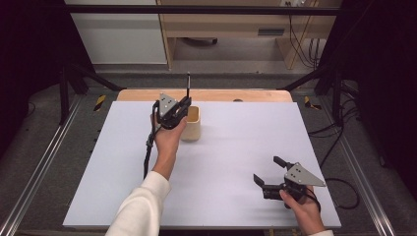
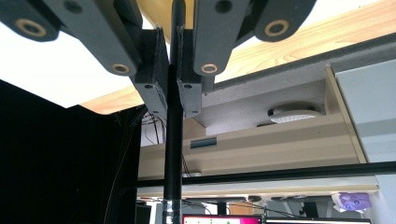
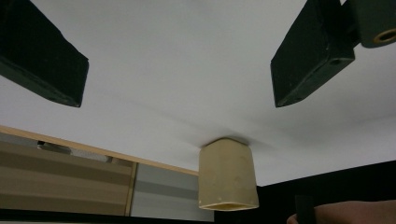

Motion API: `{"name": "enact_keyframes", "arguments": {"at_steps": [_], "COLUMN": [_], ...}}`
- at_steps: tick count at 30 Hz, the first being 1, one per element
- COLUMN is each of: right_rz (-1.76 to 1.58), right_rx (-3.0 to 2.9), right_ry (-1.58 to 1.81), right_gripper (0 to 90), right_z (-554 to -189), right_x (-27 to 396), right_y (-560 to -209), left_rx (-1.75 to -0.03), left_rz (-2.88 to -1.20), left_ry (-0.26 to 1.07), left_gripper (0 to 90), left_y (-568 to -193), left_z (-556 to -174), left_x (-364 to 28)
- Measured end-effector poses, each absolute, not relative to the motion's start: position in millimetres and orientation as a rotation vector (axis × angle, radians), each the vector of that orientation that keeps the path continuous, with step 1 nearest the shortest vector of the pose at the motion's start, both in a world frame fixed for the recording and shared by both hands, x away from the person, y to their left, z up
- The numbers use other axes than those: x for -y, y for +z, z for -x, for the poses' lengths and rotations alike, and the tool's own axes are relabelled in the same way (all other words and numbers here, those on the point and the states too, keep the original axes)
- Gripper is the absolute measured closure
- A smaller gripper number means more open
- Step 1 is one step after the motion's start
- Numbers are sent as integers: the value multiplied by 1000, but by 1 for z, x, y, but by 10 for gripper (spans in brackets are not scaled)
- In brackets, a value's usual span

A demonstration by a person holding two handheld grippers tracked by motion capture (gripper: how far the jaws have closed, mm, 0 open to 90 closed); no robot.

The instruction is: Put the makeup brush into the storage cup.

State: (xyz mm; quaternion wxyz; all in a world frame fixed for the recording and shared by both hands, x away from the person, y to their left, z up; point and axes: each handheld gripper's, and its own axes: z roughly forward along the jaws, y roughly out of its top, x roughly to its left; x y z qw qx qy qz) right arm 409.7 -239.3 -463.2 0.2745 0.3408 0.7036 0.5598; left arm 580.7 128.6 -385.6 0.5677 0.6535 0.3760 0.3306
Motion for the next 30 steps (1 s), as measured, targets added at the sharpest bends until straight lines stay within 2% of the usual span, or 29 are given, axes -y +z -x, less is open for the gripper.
{"name": "enact_keyframes", "arguments": {"at_steps": [30], "right_rz": [-929], "right_rx": [-1908], "right_ry": [1509], "right_gripper": [45], "right_z": [-411], "right_x": [240], "right_y": [-465], "left_rx": [-924], "left_rz": [-1542], "left_ry": [743], "left_gripper": [830], "left_y": [-407], "left_z": [-581], "left_x": [-133]}}
